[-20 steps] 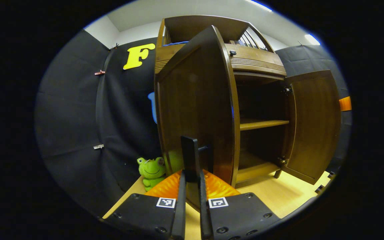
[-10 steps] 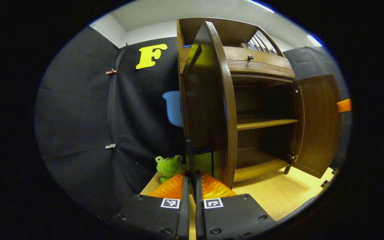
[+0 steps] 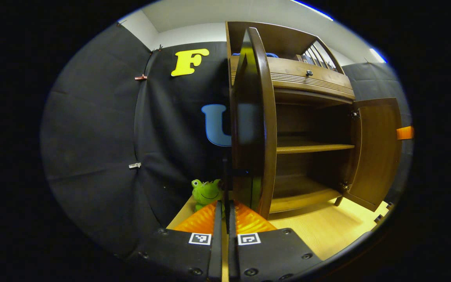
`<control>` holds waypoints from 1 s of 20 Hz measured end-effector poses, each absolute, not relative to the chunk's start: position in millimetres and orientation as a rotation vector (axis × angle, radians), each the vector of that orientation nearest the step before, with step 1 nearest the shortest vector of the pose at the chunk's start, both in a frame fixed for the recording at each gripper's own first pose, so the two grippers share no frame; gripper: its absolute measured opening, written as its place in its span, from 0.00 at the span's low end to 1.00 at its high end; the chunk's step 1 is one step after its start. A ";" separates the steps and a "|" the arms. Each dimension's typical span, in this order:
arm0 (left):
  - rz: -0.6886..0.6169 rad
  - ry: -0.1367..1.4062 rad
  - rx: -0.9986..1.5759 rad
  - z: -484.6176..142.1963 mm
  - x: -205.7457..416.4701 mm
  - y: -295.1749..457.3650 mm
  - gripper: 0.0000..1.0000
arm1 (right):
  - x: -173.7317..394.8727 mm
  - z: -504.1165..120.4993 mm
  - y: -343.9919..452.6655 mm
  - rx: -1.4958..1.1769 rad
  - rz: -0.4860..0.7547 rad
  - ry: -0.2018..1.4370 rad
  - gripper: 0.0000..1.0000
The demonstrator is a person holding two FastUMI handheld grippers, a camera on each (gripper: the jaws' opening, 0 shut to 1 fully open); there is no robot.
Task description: Open the right door of the double-door shoe cabinet with the right hand, and open the left door with the left hand.
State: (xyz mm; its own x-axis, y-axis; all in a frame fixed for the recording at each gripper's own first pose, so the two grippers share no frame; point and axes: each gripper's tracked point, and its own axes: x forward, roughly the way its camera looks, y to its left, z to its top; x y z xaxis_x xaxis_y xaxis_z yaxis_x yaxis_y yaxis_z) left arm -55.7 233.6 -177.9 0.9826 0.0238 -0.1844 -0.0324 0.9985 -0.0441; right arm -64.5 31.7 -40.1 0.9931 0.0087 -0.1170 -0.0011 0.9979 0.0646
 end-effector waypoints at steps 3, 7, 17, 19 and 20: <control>0.017 0.162 -0.030 -169.7 -65.9 227.7 0.12 | -65.2 -39.1 30.4 0.066 0.008 0.115 0.98; 0.088 0.173 0.021 -165.5 -88.8 240.2 0.41 | -66.5 -39.2 24.0 0.067 0.014 0.106 0.98; 0.118 0.152 0.006 -127.5 -135.4 193.6 0.98 | -68.9 -43.0 6.8 0.088 0.034 0.110 0.98; 0.097 0.132 0.013 -111.3 -135.5 169.3 1.00 | -70.0 -41.3 4.8 0.091 0.041 0.108 0.98; 0.087 0.122 0.010 -103.4 -132.5 158.6 0.98 | -68.9 -38.6 3.1 0.089 0.044 0.105 1.00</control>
